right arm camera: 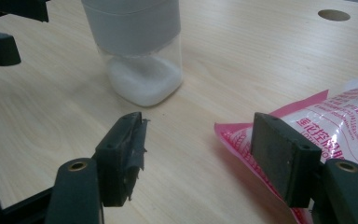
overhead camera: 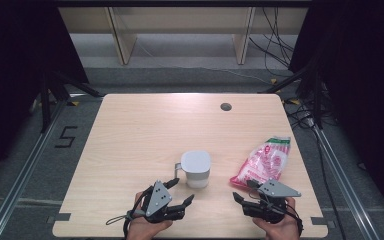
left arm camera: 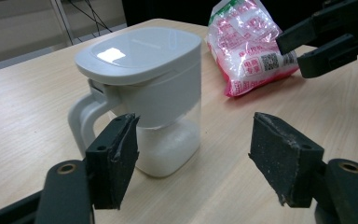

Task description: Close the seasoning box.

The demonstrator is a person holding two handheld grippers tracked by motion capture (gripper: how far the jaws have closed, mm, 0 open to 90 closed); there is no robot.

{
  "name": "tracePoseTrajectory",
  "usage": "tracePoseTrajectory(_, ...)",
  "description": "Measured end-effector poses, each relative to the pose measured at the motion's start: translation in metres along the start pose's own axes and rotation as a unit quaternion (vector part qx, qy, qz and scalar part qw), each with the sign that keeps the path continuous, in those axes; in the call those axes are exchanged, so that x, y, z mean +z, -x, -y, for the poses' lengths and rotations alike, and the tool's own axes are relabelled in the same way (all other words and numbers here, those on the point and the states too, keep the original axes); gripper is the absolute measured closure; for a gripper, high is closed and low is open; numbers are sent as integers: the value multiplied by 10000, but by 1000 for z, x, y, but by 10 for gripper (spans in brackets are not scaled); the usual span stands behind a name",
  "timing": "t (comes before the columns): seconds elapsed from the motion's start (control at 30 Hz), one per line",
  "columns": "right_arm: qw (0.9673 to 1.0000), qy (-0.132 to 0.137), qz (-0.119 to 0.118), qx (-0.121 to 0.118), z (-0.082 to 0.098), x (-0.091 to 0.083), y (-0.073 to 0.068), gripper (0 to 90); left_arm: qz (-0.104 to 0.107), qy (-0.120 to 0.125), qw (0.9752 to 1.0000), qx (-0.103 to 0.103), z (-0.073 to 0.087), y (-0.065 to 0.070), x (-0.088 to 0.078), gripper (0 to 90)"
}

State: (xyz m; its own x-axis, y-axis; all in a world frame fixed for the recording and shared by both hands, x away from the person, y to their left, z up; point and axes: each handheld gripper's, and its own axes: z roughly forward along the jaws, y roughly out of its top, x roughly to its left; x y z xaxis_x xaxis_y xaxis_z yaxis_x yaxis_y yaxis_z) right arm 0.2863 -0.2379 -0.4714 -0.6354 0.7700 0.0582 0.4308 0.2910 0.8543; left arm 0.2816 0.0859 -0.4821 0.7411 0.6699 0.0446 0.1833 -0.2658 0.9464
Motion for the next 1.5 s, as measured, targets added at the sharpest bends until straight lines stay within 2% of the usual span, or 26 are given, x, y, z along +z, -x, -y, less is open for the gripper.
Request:
tracePoseTrajectory(0.07, 9999, -3, -42, 115, 0, 0, -1, 352, 10, -87, 10000, 33, 2, 2, 0, 313)
tracePoseTrajectory(0.17, 9999, 16, -59, -88, 0, 3, 0, 345, 58, -76, 10000, 1, 6, 2, 2, 309)
tracePoseTrajectory(0.27, 9999, -61, -161, 0, 0, 4, -1, 343, 47, -154, 9999, 26, 8, 0, 1, 307)
tracePoseTrajectory(0.3, 9999, -95, -84, -76, 0, 3, 0, 341, 14, -143, 9999, -25, 10, 0, 2, 305)
tracePoseTrajectory(0.33, 9999, -74, -136, 75, 1, 4, -3, 341, -8, -202, 9998, 37, 11, -1, 1, 304)
tracePoseTrajectory(0.4, 9999, -70, -101, -38, 2, 3, 0, 341, -15, -224, 9997, 29, 12, -2, 1, 303)
tracePoseTrajectory(0.47, 9999, -86, -127, -9, 2, 3, -1, 338, -47, -296, 9995, 76, 14, -4, 1, 303)
tracePoseTrajectory(0.5, 9998, -108, -130, 48, 3, 3, -2, 330, -66, -273, 9996, 53, 15, -6, 1, 303)
tracePoseTrajectory(0.6, 9997, -129, -140, -153, 4, 3, 0, 326, -140, -288, 9995, 59, 17, -10, -1, 303)
tracePoseTrajectory(0.63, 9995, -237, -191, 87, 4, 2, -4, 324, -117, -291, 9994, 117, 17, -12, -2, 303)
tracePoseTrajectory(0.67, 9996, -227, -137, -124, 5, 2, -1, 322, -144, -246, 9996, -25, 18, -11, -2, 302)
tracePoseTrajectory(0.73, 9996, -259, -126, -37, 5, 1, -2, 321, -162, -276, 9995, 23, 18, -12, -3, 301)
tracePoseTrajectory(0.77, 9995, -258, -121, -136, 7, 1, 0, 321, -175, -296, 9994, 21, 18, -13, -3, 300)
tracePoseTrajectory(0.87, 9992, -305, -221, -115, 8, 1, 1, 321, -159, -323, 9994, 12, 19, -13, -2, 297)
tracePoseTrajectory(0.9, 9994, -301, -152, -97, 9, 0, 0, 321, -136, -321, 9994, 1, 20, -12, -2, 295)
tracePoseTrajectory(0.93, 9992, -354, -176, 118, 10, -1, -3, 321, -104, -321, 9994, -16, 20, -12, -2, 293)
tracePoseTrajectory(0.97, 9994, -328, -125, -8, 10, -1, -1, 321, -123, -347, 9993, -31, 20, -11, -2, 290)
tracePoseTrajectory(1.0, 9991, -411, -108, 84, 10, -3, -2, 321, -115, -357, 9993, -26, 21, -11, -2, 287)
tracePoseTrajectory(1.03, 9992, -384, -118, -25, 11, -3, -1, 321, -125, -360, 9993, -31, 21, -11, -3, 282)
tracePoseTrajectory(1.07, 9989, -426, -119, 138, 12, -4, -4, 321, -136, -413, 9990, -140, 21, -10, -4, 278)
tracePoseTrajectory(1.1, 9992, -362, -148, -34, 12, -2, -1, 321, -136, -413, 9990, -140, 21, -10, -4, 278)
tracePoseTrajectory(1.13, 9992, -362, -148, -34, 12, -2, -1, 321, -169, -340, 9993, -27, 20, -12, -4, 278)
tracePoseTrajectory(1.2, 9984, -522, -141, 161, 15, -5, -4, 316, -197, -341, 9992, 7, 19, -13, -6, 269)
tracePoseTrajectory(1.27, 9987, -485, -145, 16, 16, -6, -1, 311, -203, -352, 9992, 39, 19, -14, -6, 259)
tracePoseTrajectory(1.4, 9989, -450, -149, 12, 19, -6, 1, 309, -162, -306, 9994, -69, 20, -13, -4, 256)
tracePoseTrajectory(1.5, 9983, -552, -172, 38, 21, -8, 1, 306, -137, -358, 9992, -82, 20, -12, -4, 255)
